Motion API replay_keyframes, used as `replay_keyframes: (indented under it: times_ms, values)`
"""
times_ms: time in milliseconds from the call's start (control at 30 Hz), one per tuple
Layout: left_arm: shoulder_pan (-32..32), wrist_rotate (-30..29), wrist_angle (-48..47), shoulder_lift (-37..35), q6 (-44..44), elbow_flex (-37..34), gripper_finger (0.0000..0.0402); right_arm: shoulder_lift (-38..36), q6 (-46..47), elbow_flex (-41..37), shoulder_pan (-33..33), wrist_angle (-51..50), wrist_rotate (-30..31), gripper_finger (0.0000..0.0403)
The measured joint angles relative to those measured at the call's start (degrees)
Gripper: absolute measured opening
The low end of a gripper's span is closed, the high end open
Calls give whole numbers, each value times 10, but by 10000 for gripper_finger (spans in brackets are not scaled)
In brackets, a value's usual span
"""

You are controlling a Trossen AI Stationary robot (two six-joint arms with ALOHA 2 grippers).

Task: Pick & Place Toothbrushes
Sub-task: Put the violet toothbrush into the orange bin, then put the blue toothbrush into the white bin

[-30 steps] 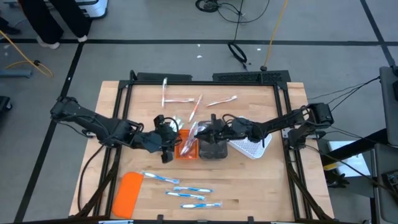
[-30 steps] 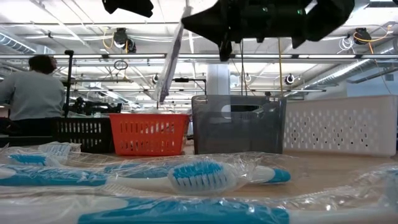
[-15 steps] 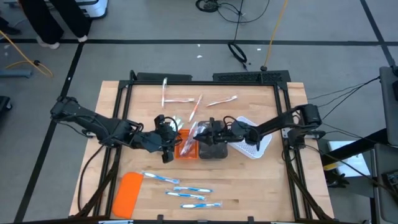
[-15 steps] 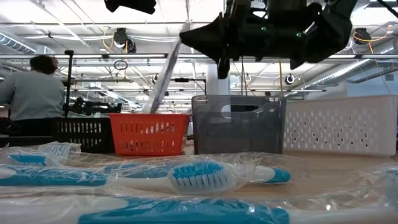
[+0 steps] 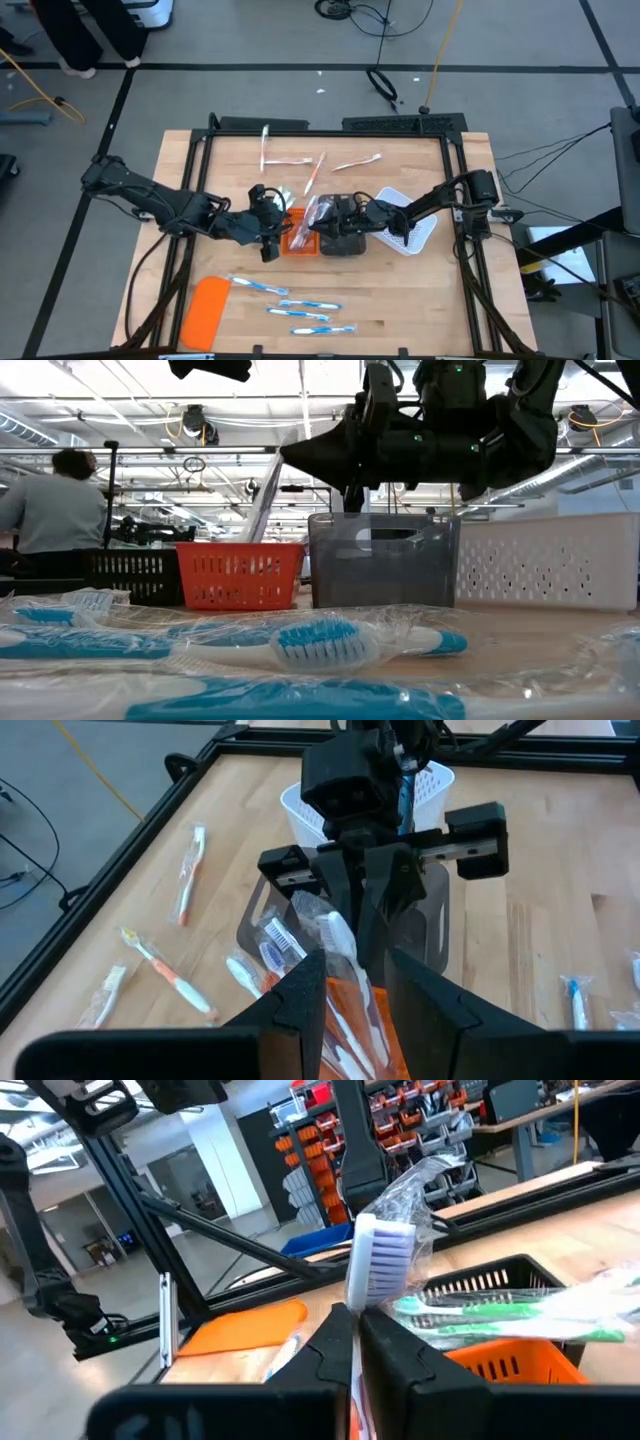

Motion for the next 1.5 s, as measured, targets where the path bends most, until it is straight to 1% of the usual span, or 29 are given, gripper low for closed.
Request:
replay_keyframes:
  times_ms: [133,267,433,633,767,900,1167,1333,1433,1500]
  values:
    - [0,0,0,0,0,0,106,1,-17,0,1,-1,0,25]
    - [0,0,0,0,0,0,106,1,-29,0,1,-22,-1,53]
    - [0,0,0,0,0,0,106,1,-43,0,1,-55,-1,100]
    - [0,0,0,0,-1,0,106,1,-61,0,1,-71,-3,164]
    - [0,0,0,0,-1,0,106,-6,-61,0,-4,-80,-2,190]
    - [0,0,0,0,-1,0,106,-17,-63,-1,-19,-83,0,195]
    - [0,0,1,0,-2,0,106,-58,-114,0,-59,-96,3,179]
    - [0,2,-1,0,-4,0,106,-77,-116,0,-64,-143,-1,173]
    - [0,33,-11,1,0,0,106,-101,-116,0,-52,-156,-29,172]
    - [0,72,-22,6,0,0,106,-117,-118,0,-37,-170,-50,172]
